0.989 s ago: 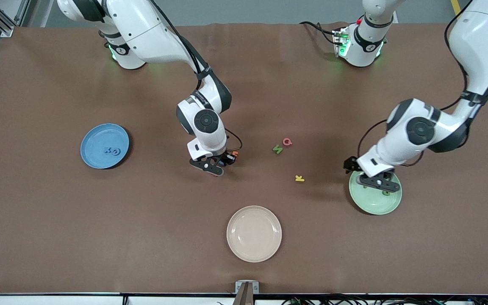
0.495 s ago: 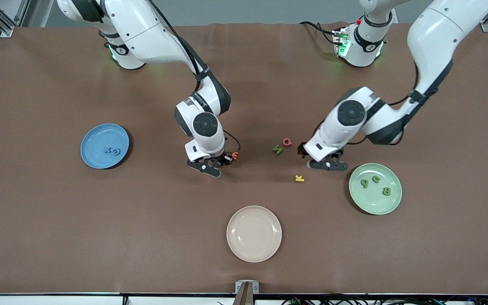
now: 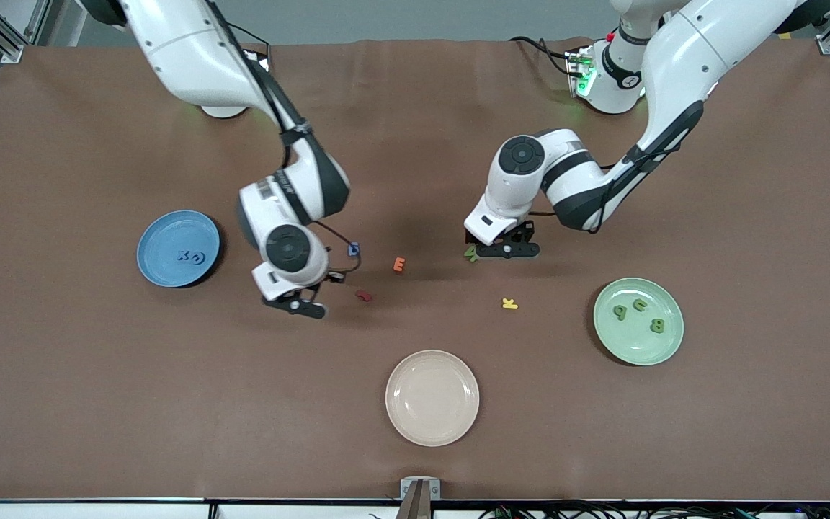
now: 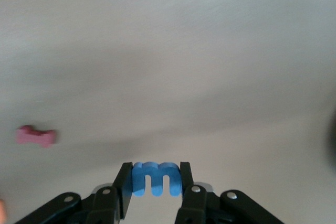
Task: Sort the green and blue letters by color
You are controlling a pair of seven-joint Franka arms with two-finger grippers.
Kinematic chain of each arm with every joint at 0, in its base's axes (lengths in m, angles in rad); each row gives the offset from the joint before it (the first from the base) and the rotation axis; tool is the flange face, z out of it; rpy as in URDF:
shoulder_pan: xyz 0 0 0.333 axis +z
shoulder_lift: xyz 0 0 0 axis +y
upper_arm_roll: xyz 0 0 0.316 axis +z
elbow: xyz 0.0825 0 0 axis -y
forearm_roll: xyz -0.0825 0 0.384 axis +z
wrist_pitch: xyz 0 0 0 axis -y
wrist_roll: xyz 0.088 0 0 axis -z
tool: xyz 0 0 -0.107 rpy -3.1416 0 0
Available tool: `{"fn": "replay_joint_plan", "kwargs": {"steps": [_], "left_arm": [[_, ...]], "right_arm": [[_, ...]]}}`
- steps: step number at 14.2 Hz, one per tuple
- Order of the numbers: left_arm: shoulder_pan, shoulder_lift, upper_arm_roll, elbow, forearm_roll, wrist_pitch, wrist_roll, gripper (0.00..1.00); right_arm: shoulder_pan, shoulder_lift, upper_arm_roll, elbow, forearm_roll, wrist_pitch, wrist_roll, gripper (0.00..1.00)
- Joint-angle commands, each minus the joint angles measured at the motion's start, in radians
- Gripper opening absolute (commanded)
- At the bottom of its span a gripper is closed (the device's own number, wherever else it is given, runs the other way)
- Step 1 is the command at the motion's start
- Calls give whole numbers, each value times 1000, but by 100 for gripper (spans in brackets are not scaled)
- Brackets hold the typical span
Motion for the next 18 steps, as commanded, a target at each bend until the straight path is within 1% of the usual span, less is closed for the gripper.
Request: {"fn": "replay_joint_plan", "kwargs": {"steps": [1,3,6,9,10,12,13,14,15,16,17,18], "left_arm": [[-12,29,6,21,32,19,-105,72],[-41,47,6,56,30,21,-275,70],[-69,67,13,72,30,19,-446,69],[-119,66,50,76,35,19,-621,66],[-149,67,70,88,35,19,-664,66],[-222,67,139,121,29,19,-722,64],[-247,69,157,128,25,19,-733,62],[-262,69,176,134,24,19,-733,62],[-265,70,180,135,22,19,-733,62],[-265,78,182,139,22,19,-735,62],[-265,87,182,148,21,17,-735,62],[-265,93,182,148,21,19,-733,60]], "right_arm": [[-93,-171,17,-203,-8,10,-174,0],[-181,-257,17,-298,-13,13,-329,0],[-297,-345,17,-398,-66,25,-500,0],[-418,-402,18,-519,-66,114,-679,1],[-458,-417,18,-559,-66,143,-734,1],[-522,-437,18,-605,-66,161,-801,2],[-542,-439,18,-613,-66,161,-816,6],[-562,-437,18,-614,-66,158,-816,23],[-570,-437,20,-616,-66,157,-816,61],[-575,-437,20,-619,-65,156,-816,96],[-584,-437,20,-619,-63,153,-816,100],[-584,-437,20,-619,-57,151,-816,100]]}}
